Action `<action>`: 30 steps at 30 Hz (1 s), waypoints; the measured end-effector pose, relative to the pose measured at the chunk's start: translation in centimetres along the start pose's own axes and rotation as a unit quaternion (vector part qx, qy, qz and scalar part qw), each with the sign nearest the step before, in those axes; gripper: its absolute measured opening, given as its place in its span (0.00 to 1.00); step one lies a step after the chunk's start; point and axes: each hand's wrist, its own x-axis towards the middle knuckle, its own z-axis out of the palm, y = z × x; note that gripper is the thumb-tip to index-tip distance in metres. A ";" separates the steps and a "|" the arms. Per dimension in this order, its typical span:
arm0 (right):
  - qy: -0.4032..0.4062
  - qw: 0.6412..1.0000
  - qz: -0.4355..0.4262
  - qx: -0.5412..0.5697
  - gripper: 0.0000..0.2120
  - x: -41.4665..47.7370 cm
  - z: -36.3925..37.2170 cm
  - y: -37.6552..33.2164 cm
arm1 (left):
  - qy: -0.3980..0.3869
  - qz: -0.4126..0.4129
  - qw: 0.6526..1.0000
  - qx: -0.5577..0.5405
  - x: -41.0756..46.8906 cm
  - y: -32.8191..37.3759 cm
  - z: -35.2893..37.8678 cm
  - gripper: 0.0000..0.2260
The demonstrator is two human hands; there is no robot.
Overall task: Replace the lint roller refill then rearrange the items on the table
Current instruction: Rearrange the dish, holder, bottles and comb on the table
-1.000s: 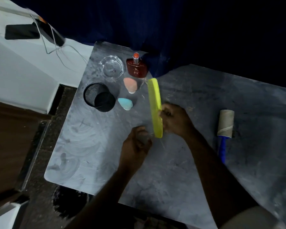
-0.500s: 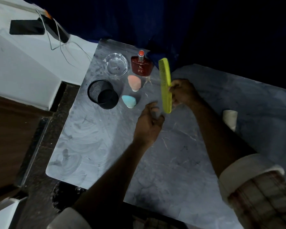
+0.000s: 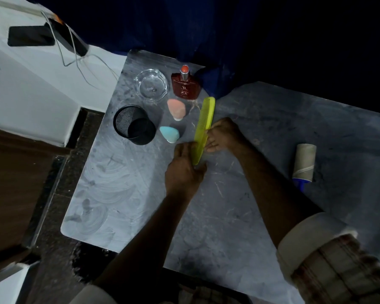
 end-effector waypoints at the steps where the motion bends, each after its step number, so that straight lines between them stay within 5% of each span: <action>1: -0.002 1.000 0.013 0.006 0.07 0.1 0.2 0.0 | 0.000 -0.001 1.000 0.006 0.0 -0.1 0.0 0.28; 22: 0.000 0.982 0.068 -0.179 0.22 -0.8 1.5 -0.6 | 0.023 0.017 0.998 0.055 -0.9 -1.4 0.2 0.21; 30: 0.030 0.973 0.061 -0.222 0.20 -1.2 0.5 -0.1 | -0.019 0.046 0.995 0.085 -0.4 -1.2 -0.5 0.23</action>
